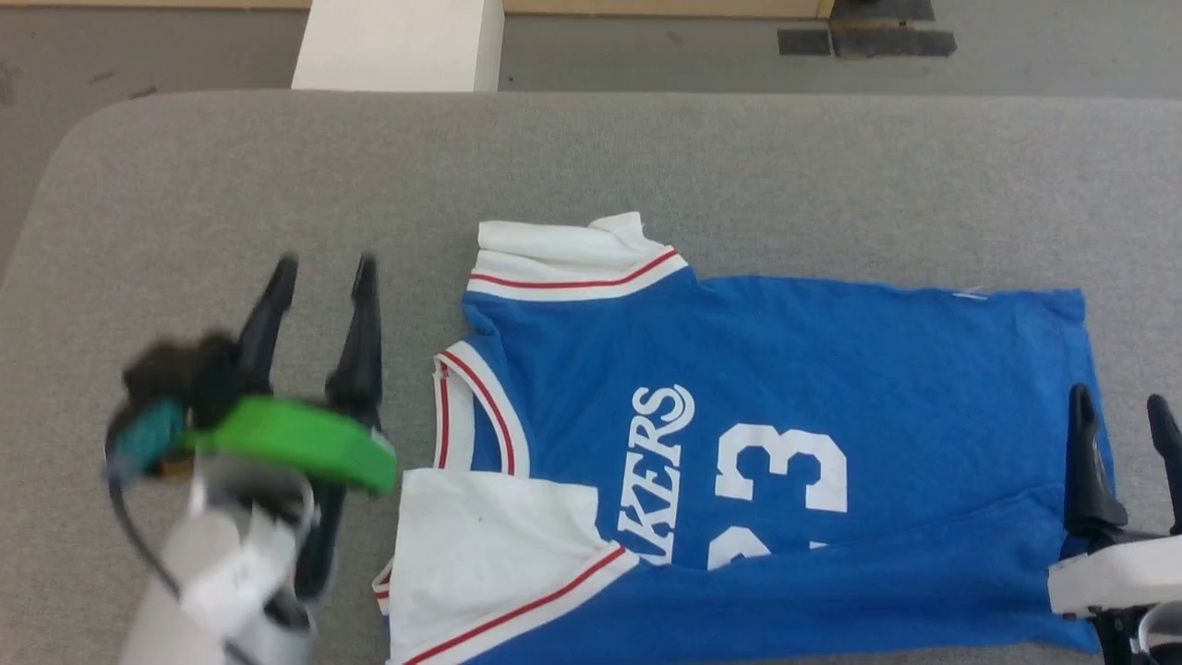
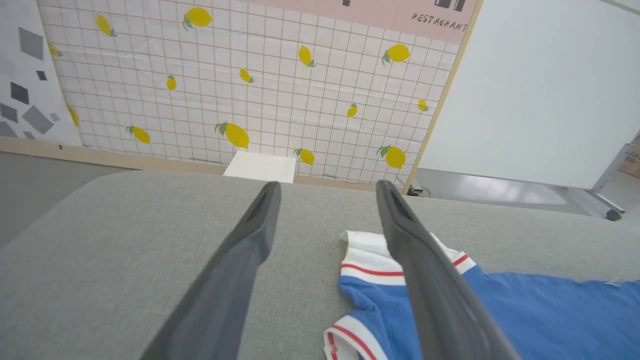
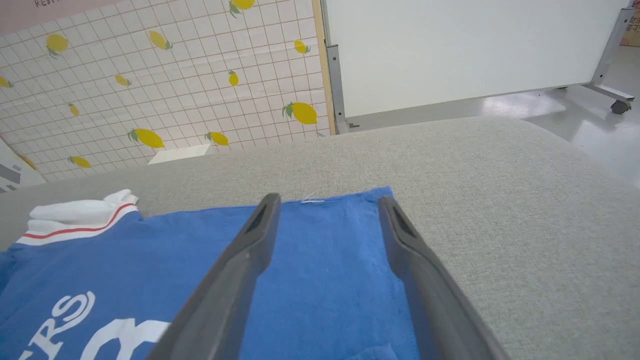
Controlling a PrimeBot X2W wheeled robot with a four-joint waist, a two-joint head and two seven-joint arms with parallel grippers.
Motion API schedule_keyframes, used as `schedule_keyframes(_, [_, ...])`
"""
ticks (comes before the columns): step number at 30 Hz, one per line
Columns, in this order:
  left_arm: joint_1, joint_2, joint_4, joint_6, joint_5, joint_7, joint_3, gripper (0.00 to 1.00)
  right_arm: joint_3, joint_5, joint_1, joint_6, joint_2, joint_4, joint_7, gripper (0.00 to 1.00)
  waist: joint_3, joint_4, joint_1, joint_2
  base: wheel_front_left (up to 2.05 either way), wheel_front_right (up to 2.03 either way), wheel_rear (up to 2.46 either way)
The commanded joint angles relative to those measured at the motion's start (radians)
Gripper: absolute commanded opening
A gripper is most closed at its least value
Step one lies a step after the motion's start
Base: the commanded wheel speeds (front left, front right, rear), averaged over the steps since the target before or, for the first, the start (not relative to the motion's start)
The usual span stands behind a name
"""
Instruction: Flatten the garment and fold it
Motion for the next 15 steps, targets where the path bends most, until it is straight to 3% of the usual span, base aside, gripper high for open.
schedule_keyframes(1, [-0.078, 0.035, 0.009, -0.025, -0.002, 0.075, -0.016, 1.0, 0.001, 0.006, -0.026, -0.001, 0.0, -0.002, -0.008, 1.0, 0.044, -0.003, 0.0, 0.0, 0.0, 0.0, 0.0])
schedule_keyframes(5, [-0.255, 0.077, 0.052, -0.061, -0.046, 0.259, -0.044, 1.0, 0.007, 0.011, -0.054, -0.001, 0.0, -0.004, -0.011, 1.0, 0.1, -0.007, 0.0, 0.0, 0.0, 0.0, 0.0])
schedule_keyframes(15, [-0.581, 0.097, 0.245, -0.095, -0.182, 0.668, -0.133, 1.0, 0.043, 0.025, -0.133, -0.001, 0.0, 0.012, -0.021, 1.0, 0.238, -0.041, 0.0, 0.0, 0.0, 0.0, 0.0])
